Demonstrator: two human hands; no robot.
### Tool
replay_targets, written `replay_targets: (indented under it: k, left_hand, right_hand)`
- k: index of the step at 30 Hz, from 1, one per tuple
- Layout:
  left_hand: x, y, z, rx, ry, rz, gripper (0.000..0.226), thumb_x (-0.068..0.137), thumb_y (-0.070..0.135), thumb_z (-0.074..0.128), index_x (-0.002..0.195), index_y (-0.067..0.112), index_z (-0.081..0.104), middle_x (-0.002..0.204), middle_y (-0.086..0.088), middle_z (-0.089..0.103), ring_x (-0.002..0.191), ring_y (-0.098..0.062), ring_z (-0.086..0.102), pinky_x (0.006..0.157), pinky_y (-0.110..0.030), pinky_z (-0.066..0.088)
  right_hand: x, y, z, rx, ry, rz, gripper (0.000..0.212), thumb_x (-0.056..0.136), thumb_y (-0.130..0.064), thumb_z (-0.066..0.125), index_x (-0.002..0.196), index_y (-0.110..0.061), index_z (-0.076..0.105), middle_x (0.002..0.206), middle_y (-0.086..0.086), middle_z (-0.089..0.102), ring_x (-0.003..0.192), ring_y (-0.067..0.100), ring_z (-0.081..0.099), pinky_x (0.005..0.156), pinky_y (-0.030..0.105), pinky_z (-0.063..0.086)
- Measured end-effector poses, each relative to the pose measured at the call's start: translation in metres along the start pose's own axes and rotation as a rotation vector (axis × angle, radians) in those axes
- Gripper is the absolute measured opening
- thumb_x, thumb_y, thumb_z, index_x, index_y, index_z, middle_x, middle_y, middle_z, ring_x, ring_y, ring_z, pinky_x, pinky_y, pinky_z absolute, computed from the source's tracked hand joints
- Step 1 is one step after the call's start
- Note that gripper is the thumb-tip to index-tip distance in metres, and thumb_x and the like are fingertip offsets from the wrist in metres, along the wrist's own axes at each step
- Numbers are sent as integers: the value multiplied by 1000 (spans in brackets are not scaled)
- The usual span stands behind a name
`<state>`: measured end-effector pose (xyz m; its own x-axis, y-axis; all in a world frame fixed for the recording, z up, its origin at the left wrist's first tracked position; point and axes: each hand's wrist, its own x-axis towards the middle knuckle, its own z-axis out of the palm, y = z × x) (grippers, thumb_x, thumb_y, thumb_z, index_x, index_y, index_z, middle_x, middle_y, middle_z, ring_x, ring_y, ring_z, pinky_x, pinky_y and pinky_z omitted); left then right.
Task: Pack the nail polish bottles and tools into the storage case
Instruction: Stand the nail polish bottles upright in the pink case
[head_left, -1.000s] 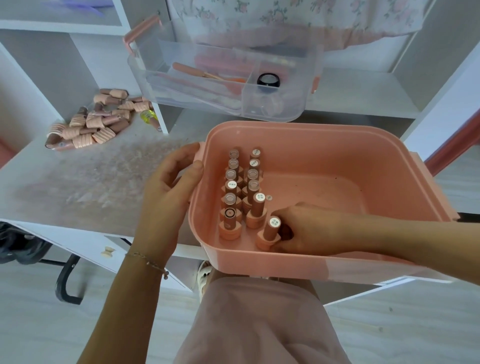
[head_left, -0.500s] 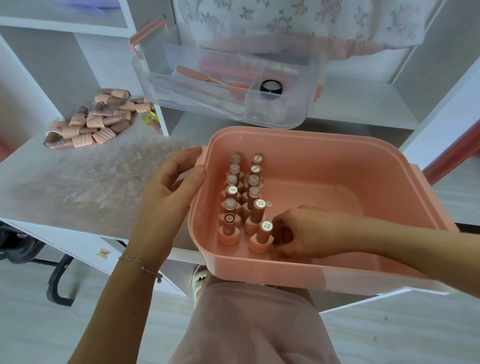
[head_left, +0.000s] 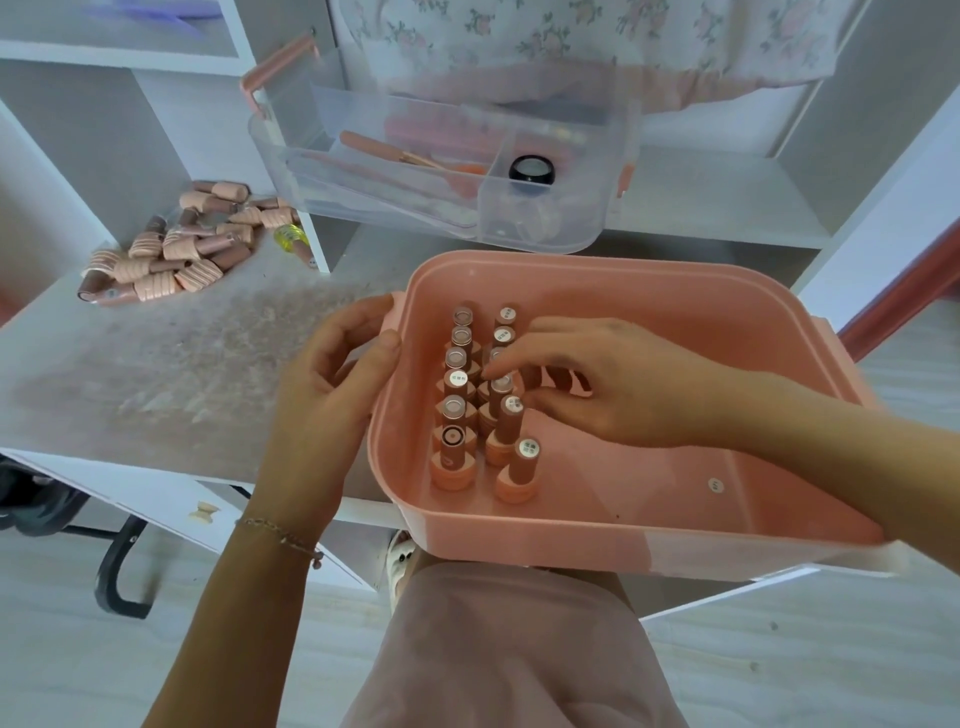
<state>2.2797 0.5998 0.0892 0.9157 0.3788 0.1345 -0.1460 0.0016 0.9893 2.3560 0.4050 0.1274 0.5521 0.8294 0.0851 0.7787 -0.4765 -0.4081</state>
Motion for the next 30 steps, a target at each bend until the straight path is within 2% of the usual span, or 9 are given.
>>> replay_targets:
  k: [3,8,14,18,21,30]
  left_hand:
    - [-1,-1,0,15,7,-3,23,89,15,55,99,34,63,101,7,67,91,-5,64,70,-15,52]
    - [-1,-1,0,15,4,0,23,89,14,55,100,33,63,103,4,67,92,-6,64,69,-14,51]
    - [-2,0,1,12,15,-3,22,89,14,54,103,29,62,103,3,66,90,-5,65,69,-15,52]
    - [-1,1,1,5,20,-6,22,89,13,54,103,28,63,101,4,67,87,-5,65,69,-15,52]
    - [-2,2,1,-1,10,-7,22,89,12,54,100,29,63,98,6,67,85,-3,64,69,-15,52]
    - [-3,2,1,-4,16,-11,22,90,13,54,100,30,63,100,6,67,88,-3,65,70,-15,52]
  right_hand:
    - [1,-2,1,-85,-94,-35,29,88,-20,55,116,-28,60,92,-21,51,77,-4,38,73,27,43]
    - [2,-5,1,-154,-157,-64,22,89,-24,54,110,-27,60,86,-21,42,75,-1,37,69,26,42]
    - [2,-4,3,-123,-145,-32,19,88,-23,55,106,-24,62,82,-19,45,73,1,41,71,24,40]
    - [5,-6,5,-117,-134,-32,17,88,-25,55,104,-24,61,71,-27,36,68,-2,40,70,23,39]
    - [6,-7,5,-92,-131,-36,17,87,-23,56,104,-22,62,71,-28,36,67,-9,39,70,20,35]
    - [5,-8,7,-90,-126,-28,17,88,-22,56,103,-24,61,71,-29,36,68,-7,40,71,21,37]
